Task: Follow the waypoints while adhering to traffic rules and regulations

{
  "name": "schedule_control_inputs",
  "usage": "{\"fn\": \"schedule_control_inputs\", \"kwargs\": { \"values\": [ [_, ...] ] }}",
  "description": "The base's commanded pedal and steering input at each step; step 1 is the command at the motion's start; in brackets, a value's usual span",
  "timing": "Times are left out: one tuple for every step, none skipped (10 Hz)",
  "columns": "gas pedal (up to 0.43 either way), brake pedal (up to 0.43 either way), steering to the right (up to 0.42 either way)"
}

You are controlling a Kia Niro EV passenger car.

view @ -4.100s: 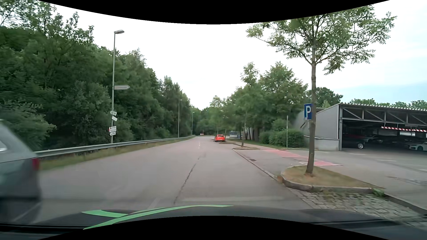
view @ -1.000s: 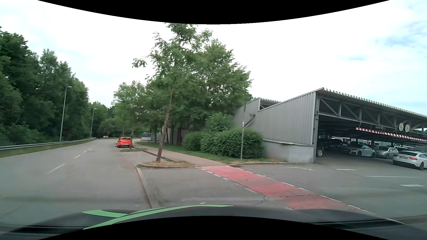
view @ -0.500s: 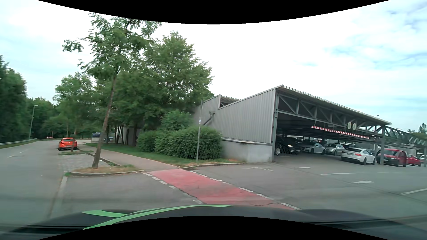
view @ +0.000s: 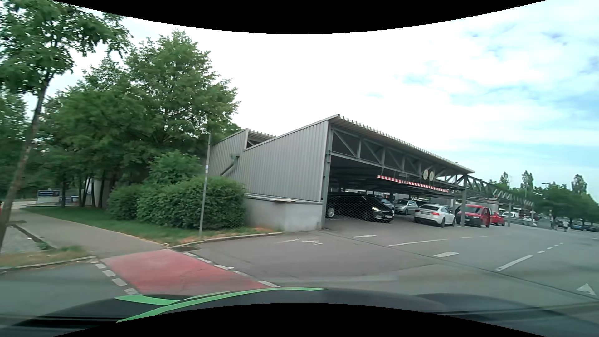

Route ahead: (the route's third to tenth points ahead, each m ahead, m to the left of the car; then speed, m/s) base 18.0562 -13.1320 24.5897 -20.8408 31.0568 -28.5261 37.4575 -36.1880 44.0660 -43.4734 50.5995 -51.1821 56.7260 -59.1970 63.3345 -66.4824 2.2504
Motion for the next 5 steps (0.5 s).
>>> {"fn": "schedule_control_inputs", "kwargs": {
  "values": [
    [0.059,0.000,0.707],
    [0.059,0.000,0.709],
    [0.059,0.000,0.709],
    [0.059,0.000,0.709],
    [0.067,0.000,0.709]
  ]
}}
